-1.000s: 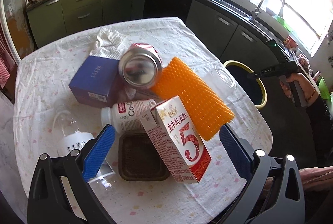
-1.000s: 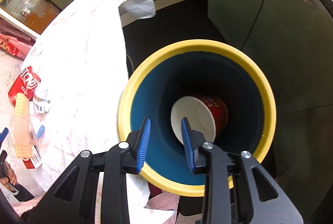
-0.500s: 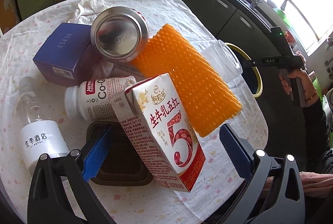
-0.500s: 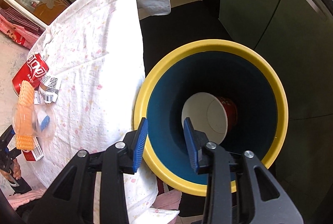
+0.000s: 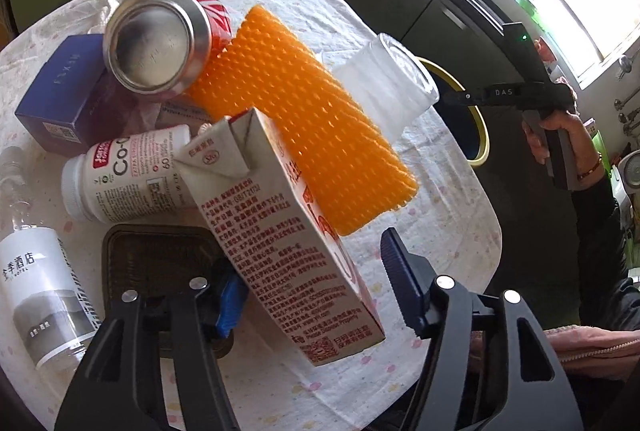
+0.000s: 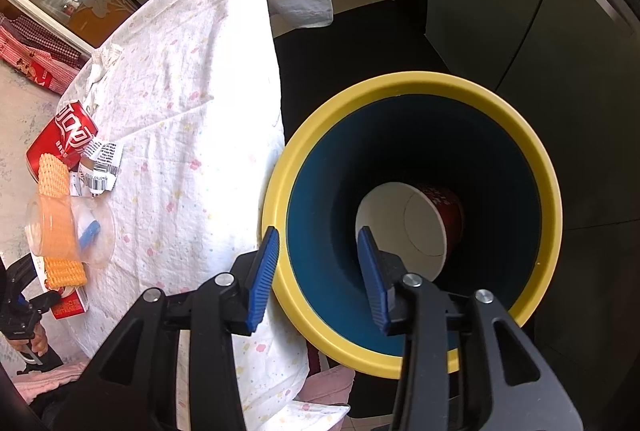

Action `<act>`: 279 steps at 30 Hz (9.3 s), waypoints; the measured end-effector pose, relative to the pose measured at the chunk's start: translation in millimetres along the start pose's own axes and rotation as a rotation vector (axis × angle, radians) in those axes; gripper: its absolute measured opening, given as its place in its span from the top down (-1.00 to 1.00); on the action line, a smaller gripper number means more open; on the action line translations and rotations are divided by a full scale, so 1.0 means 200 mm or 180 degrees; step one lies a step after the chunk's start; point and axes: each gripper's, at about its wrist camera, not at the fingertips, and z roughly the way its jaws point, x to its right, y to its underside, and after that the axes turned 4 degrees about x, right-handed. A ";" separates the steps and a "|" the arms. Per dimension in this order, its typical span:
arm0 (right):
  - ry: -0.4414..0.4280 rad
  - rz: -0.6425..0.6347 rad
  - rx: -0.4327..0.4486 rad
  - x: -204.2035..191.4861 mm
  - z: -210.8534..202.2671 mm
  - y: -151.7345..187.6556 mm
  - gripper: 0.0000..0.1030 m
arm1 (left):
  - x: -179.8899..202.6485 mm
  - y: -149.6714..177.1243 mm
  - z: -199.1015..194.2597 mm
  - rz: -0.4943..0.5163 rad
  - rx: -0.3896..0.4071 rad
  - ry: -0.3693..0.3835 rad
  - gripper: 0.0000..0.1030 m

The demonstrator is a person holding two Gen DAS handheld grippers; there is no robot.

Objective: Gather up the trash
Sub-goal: 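Grasp the white-and-red milk carton with the left gripper and lift it, then carry the milk carton over the yellow bin and open the left gripper, then grasp the clear plastic cup with the right gripper, then carry the plastic cup over the bin and open the right gripper, then grasp the orange foam net with the left gripper and lift it, then lower the orange foam net into the bin and open the left gripper, then grasp the white snack wrapper with the right gripper and lift it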

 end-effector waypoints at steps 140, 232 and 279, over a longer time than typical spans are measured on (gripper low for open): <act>0.0894 0.0248 0.1044 0.12 -0.20 0.12 -0.10 | 0.00 0.31 -0.46 0.0058 0.1517 -0.0557 -0.91; 0.1002 0.0529 0.1703 0.39 -0.45 0.65 -0.42 | 1.06 -0.61 0.71 0.0911 0.0321 0.0111 0.70; -0.0307 -0.1971 0.0920 -1.03 -0.02 0.08 -0.45 | -0.17 0.35 -0.61 -0.0113 0.1672 -0.0676 -0.84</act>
